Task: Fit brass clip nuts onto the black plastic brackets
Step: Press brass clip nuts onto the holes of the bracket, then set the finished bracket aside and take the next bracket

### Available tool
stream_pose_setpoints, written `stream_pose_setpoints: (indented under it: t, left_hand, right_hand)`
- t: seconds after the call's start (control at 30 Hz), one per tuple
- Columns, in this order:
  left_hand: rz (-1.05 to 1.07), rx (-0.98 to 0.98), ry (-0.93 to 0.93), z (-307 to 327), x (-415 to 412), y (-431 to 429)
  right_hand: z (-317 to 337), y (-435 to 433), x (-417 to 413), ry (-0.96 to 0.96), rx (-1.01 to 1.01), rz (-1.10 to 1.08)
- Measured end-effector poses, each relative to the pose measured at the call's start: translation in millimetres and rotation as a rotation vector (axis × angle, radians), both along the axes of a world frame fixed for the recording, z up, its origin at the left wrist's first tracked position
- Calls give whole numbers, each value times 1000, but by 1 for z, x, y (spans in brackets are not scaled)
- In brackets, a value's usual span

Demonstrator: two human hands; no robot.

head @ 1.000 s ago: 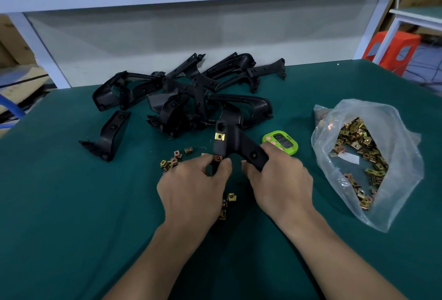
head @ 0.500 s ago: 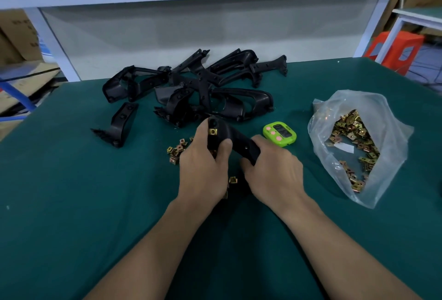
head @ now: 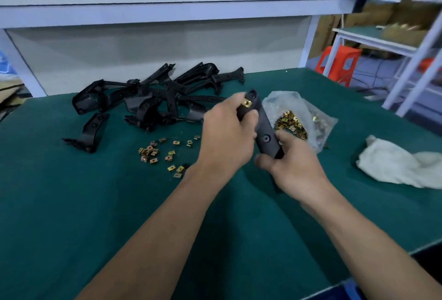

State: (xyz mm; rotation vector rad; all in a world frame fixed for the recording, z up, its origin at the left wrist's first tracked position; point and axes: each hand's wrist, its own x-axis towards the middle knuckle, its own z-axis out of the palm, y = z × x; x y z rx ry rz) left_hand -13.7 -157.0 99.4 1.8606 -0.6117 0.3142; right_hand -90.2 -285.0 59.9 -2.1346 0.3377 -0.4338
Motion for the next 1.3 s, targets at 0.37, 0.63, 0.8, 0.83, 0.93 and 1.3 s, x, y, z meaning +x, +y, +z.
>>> stream_pose_setpoints:
  t: [0.37, 0.63, 0.8, 0.83, 0.93, 1.3]
  left_hand:
    - [-607, -284, 909, 30, -132, -169]
    - [-815, -122, 1412, -38, -262, -278]
    - [-809, 44, 1539, -89, -309, -315]
    - [-851, 71, 1542, -93, -313, -323]
    - [-970, 176, 1468, -90, -315, -347]
    - [-854, 174, 1205, -82, -295, -369]
  right_hand:
    - [27, -108, -189, -52, 482, -374]
    - [-19, -148, -360, -127, 872, -726]
    - [-53, -168, -409, -14, 901, -975]
    - [-55, -180, -412, -54, 916, -1044]
    - [-44, -233, -413, -272, 909, -1233]
    - [-52, -252, -321, -159, 921, -969]
